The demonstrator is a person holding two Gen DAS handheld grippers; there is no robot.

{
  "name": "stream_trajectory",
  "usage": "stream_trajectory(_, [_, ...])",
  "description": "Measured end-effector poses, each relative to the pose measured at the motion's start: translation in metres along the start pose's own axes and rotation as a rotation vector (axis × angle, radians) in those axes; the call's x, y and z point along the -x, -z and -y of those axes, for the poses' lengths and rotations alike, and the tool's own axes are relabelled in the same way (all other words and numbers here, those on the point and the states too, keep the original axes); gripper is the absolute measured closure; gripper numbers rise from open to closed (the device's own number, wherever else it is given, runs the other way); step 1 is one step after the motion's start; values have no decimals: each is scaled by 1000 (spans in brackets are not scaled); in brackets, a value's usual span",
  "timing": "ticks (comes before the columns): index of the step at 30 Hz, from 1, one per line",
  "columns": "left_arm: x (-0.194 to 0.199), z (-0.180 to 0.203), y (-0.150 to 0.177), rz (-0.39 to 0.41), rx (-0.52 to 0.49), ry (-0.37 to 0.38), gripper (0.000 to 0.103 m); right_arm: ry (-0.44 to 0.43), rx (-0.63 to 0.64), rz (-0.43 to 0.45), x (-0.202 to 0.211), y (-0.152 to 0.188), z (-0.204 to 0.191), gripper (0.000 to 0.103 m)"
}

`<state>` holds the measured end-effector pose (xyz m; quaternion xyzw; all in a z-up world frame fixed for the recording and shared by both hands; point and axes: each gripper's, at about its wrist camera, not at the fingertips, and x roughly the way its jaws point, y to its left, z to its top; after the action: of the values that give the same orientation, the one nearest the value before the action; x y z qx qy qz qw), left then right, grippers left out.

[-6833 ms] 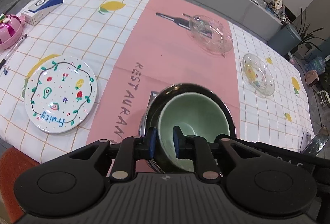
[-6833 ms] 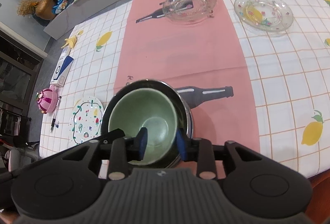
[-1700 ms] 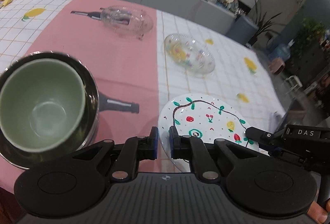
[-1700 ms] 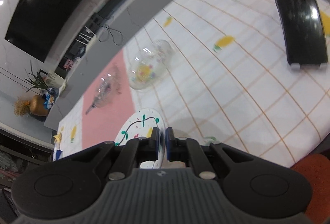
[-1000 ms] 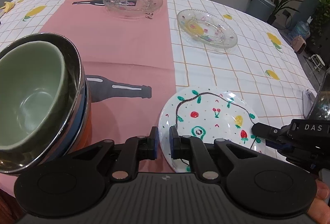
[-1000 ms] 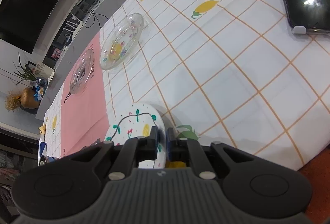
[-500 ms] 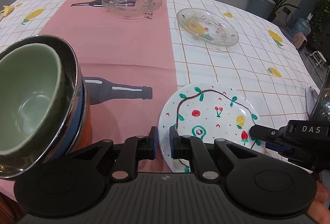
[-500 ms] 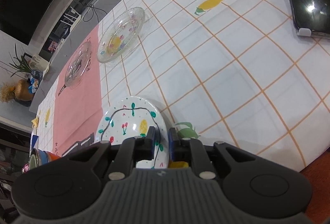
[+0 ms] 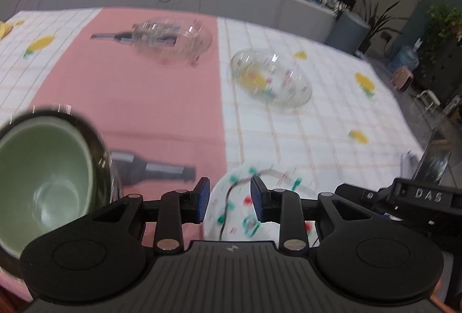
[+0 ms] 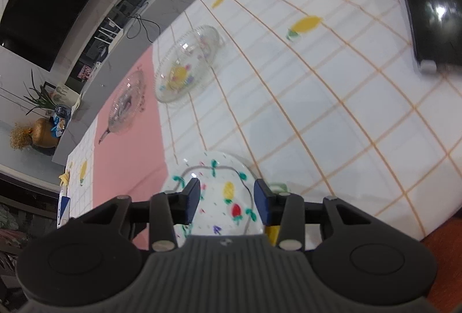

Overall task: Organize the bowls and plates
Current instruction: 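Open the left tool to release the Fruity plate, then move the left tool to the clear glass plate and close on its rim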

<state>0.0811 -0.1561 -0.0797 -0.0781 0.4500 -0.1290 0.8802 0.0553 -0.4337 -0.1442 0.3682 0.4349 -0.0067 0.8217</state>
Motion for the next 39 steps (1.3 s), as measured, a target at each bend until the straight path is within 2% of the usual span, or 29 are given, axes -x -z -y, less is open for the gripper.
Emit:
stream_trajectory(6, [0,6,-33,58,28,24,67,-25,24,38,6,-25,-17,59])
stream_trajectory(12, [-14,8,-57,104,62,34,67,-22,58,44,-6,-48,-28,59])
stream_trajectory(21, [-68,4,-91,78,152,30,67,23,88,33,-49,-93,-32,61])
stream_trajectory(27, [-109,-5,-100,46,233,11,67,66,56,39,-82,-127,-23,65])
stream_trajectory(32, [-132,-18,-105,38,314,-2,67,64,32,38,-105,-148,-16,72])
stream_trajectory(35, [-142,-29,-106,40,388,33,67,64,26,36,-118,-157,-15,73])
stream_trajectory(39, [-152,-32,-108,48,387,22,67,63,30,38,-130,-164,-14,75])
